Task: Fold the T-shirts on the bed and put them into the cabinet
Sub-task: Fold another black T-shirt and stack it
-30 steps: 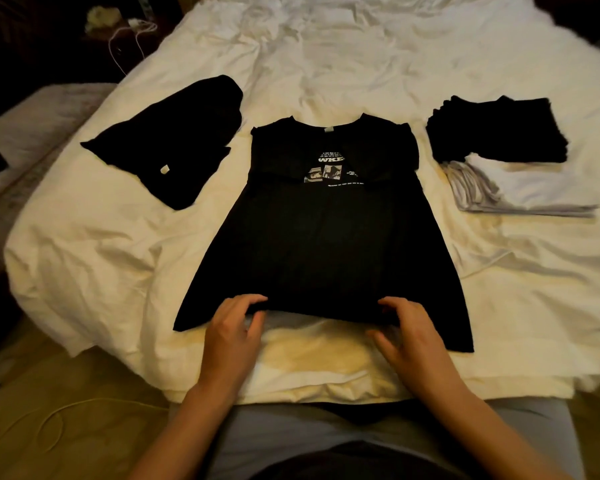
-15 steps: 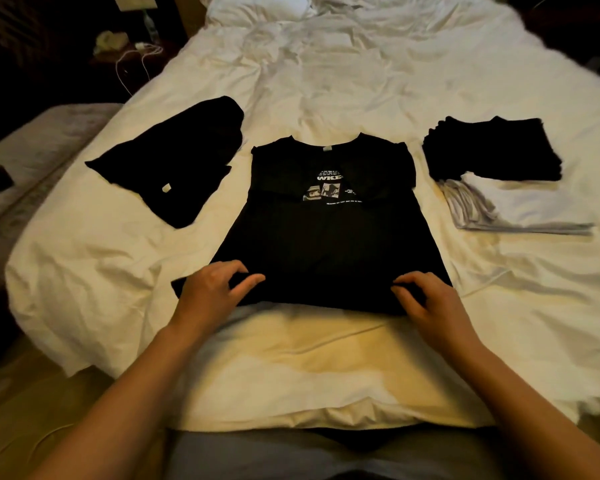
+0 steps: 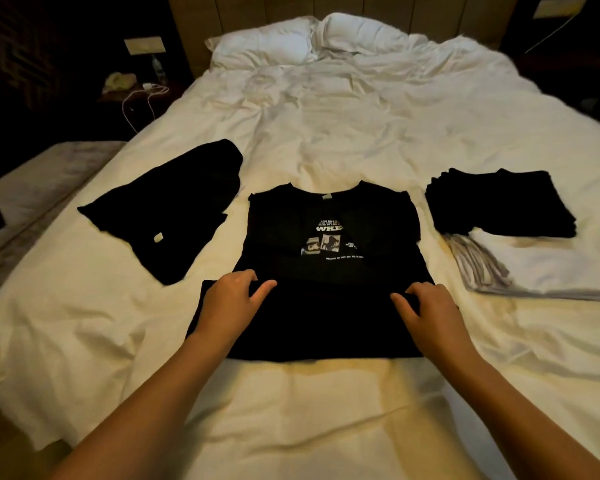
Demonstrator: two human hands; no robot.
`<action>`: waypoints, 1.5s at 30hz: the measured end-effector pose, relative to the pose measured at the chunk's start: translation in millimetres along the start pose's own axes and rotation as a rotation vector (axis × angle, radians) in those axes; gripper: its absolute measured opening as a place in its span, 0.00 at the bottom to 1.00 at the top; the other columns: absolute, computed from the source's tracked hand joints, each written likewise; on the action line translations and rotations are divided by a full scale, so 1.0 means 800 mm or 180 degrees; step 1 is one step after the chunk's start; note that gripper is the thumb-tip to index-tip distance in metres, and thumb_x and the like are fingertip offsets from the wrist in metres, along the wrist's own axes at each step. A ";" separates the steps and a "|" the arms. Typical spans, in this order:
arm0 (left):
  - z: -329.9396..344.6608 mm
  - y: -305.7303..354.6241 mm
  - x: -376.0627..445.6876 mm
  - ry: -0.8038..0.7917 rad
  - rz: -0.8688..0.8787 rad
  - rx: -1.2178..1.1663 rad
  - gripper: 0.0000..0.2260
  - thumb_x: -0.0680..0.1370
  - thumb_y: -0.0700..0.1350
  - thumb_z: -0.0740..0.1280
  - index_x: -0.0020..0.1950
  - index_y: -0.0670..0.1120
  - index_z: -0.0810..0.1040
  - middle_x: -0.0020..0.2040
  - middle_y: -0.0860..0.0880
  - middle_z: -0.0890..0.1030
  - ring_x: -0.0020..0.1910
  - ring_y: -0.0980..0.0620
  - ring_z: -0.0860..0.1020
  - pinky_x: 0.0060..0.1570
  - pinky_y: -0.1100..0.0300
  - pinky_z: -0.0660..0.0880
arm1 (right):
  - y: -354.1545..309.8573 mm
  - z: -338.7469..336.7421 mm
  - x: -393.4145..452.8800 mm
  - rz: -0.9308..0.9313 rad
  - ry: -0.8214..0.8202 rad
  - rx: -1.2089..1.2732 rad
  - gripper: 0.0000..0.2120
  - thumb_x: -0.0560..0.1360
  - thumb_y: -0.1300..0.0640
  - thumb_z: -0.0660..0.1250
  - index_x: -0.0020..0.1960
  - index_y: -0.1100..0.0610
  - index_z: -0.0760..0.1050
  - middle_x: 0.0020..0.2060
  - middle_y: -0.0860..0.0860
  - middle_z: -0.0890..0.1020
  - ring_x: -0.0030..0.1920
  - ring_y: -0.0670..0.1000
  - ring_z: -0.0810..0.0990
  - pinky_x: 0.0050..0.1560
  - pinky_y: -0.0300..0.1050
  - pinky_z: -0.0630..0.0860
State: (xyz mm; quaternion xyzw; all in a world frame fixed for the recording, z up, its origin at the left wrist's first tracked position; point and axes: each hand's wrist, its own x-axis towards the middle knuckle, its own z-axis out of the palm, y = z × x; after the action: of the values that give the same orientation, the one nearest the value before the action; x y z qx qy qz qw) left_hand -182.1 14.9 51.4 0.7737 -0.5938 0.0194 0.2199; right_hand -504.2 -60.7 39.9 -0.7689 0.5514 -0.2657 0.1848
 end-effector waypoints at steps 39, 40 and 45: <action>0.172 -0.019 0.407 -0.0171 0.0120 0.0935 0.20 0.84 0.54 0.58 0.54 0.38 0.76 0.51 0.39 0.78 0.54 0.39 0.74 0.50 0.48 0.70 | 0.087 0.113 0.426 -0.0344 0.0254 -0.1331 0.11 0.80 0.57 0.65 0.50 0.66 0.74 0.46 0.64 0.78 0.53 0.65 0.72 0.46 0.56 0.67; 0.175 -0.019 0.407 -0.0239 -0.0032 0.0818 0.19 0.84 0.54 0.58 0.56 0.38 0.75 0.53 0.39 0.77 0.55 0.39 0.73 0.51 0.48 0.70 | 0.091 0.117 0.426 -0.0311 0.0195 -0.1279 0.09 0.79 0.59 0.64 0.51 0.67 0.74 0.48 0.65 0.78 0.54 0.65 0.72 0.50 0.56 0.68; 0.182 -0.002 0.379 -0.0391 -0.0253 0.0195 0.22 0.84 0.51 0.59 0.73 0.39 0.65 0.72 0.38 0.66 0.71 0.39 0.65 0.66 0.47 0.69 | 0.096 0.120 0.398 -0.0349 0.0274 -0.0832 0.20 0.77 0.64 0.66 0.67 0.66 0.70 0.67 0.66 0.69 0.70 0.66 0.64 0.63 0.59 0.71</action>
State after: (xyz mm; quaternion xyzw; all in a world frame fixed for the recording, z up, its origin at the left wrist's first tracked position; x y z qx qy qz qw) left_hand -125.2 -313.7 8.1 0.8028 -0.5741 -0.0186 0.1599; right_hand -423.3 -387.4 -15.0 -0.8033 0.5459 -0.2340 0.0445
